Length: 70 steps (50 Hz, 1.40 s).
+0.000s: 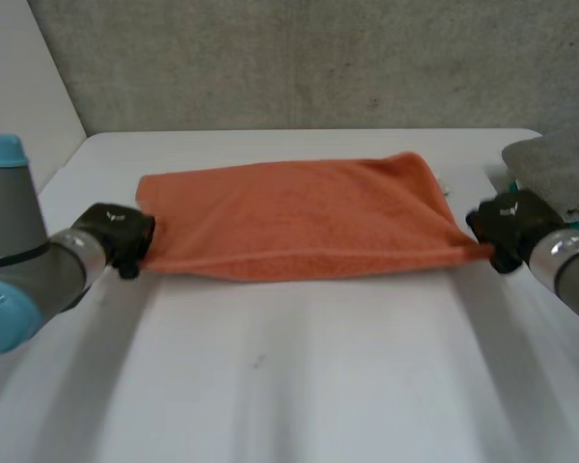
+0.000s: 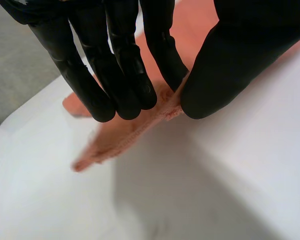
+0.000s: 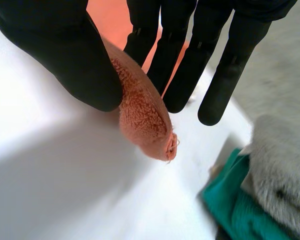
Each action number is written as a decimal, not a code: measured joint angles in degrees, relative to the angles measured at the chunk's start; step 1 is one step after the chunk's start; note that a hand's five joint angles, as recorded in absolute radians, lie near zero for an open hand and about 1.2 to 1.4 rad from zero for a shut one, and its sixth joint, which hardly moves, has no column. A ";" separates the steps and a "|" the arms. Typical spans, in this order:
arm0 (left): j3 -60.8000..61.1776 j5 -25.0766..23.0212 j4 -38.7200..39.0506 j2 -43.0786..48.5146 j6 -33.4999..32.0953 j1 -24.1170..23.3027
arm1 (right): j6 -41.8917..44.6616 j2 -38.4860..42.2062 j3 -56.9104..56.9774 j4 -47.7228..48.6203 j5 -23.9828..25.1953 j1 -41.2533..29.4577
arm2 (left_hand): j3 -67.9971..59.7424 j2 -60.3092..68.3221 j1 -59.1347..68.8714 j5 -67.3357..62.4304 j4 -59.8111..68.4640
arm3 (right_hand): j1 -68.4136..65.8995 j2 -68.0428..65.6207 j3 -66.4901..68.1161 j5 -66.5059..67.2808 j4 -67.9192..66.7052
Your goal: Fold the laundry.
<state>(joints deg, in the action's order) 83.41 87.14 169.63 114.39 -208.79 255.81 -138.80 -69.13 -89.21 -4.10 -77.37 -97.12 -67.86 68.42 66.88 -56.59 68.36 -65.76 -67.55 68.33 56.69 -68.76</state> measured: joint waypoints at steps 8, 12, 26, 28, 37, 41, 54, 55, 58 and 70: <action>12.24 2.64 -10.12 -7.84 -26.64 -0.13 | 28.32 -2.72 -3.44 -18.11 1.39 2.45 | 0.00 0.02 0.00 0.00 0.01 | 0.00 0.00 0.00 0.00 0.00; 13.94 4.78 -11.26 -8.57 -33.32 -1.24 | 35.30 -1.94 -3.89 -21.40 1.35 2.44 | -0.05 0.02 0.00 0.00 0.02 | 0.00 0.00 0.00 0.00 0.00; -15.80 6.59 -2.04 6.16 -24.40 -6.59 | 18.46 8.84 15.85 -15.77 -1.68 -1.43 | -0.05 0.03 0.00 0.00 0.03 | 0.00 0.00 0.00 0.00 0.00; -23.71 6.53 -0.13 9.06 -23.68 -6.58 | 13.48 10.67 22.90 -12.14 -2.20 -2.24 | -0.05 0.03 0.00 0.00 0.04 | 0.00 0.00 0.00 0.01 0.00; -49.49 8.80 18.96 11.20 -7.29 -5.54 | -11.07 11.54 41.37 17.14 -7.13 -2.93 | -0.05 0.09 0.00 0.00 0.05 | 0.00 0.00 0.00 0.00 0.00; -50.83 10.93 28.97 9.59 0.24 -4.70 | -20.19 9.04 39.41 34.43 -8.78 -2.51 | -0.05 0.09 0.00 0.00 0.05 | 0.00 0.00 0.00 0.00 0.00; -39.35 9.07 32.94 10.55 4.81 -2.25 | -20.16 9.11 31.36 40.41 -7.31 -4.18 | -0.05 0.10 -0.01 0.00 0.05 | 0.00 0.00 0.00 0.00 0.00; -38.20 8.64 33.01 10.64 4.91 -2.22 | -19.81 9.44 31.13 39.46 -7.18 -4.30 | -0.05 0.10 -0.01 0.00 0.05 | 0.00 0.00 0.00 0.00 0.00; -32.31 6.49 33.76 11.27 5.16 -2.26 | -18.18 11.46 29.79 34.93 -6.63 -4.73 | -0.14 0.12 -0.01 0.00 0.05 | 0.00 0.00 0.00 0.00 -0.01; -10.60 0.21 30.69 13.23 -2.07 -2.80 | -9.98 18.40 22.42 17.76 -6.11 -4.73 | -0.17 0.16 -0.01 0.00 0.06 | 0.00 0.00 0.00 0.00 -0.01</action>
<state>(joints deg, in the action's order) 72.81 87.35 200.32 127.63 -210.86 253.01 -148.77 -50.73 -66.79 13.66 -83.48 -101.85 -68.03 68.58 66.87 -56.59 68.42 -65.76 -67.55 68.33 56.69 -68.77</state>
